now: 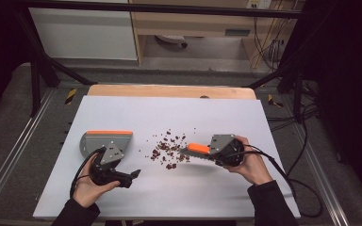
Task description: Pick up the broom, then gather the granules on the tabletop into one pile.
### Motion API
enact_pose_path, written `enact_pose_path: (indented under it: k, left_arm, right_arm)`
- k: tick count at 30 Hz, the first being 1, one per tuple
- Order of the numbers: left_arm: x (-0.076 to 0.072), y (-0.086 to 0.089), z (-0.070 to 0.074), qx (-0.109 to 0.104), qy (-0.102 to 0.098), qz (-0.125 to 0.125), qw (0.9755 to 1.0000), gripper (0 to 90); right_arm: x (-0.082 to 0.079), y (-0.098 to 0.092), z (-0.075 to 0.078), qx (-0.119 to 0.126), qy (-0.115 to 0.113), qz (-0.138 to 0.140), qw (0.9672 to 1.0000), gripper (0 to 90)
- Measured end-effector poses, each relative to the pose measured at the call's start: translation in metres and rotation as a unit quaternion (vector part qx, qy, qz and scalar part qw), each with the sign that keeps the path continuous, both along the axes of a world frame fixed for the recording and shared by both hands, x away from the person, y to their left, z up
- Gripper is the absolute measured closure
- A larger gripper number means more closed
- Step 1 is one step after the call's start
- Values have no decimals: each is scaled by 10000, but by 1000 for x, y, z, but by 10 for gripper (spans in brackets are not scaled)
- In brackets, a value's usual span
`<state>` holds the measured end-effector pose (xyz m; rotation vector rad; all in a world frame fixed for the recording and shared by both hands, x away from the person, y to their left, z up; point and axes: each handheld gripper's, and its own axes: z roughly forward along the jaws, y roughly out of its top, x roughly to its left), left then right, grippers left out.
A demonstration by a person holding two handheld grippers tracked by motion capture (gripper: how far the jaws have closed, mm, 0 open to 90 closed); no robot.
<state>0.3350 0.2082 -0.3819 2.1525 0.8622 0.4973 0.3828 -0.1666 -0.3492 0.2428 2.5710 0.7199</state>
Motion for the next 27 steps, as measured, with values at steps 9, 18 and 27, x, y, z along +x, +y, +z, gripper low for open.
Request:
enact_pose_path:
  k: [9,18,27]
  left_arm:
    - [-2,22,-7,-172,-50,211,9996,60]
    - [-5,37,-14,-305,-74,359,9989,53]
    - [-7,48,-16,-395,-52,454,9982,49]
  right_arm:
    - [19,6,-3,-99,-348,-372,9987,688]
    - [42,31,-12,-300,-608,-410,9969,688]
    - [71,49,-24,-462,-838,-480,9943,688]
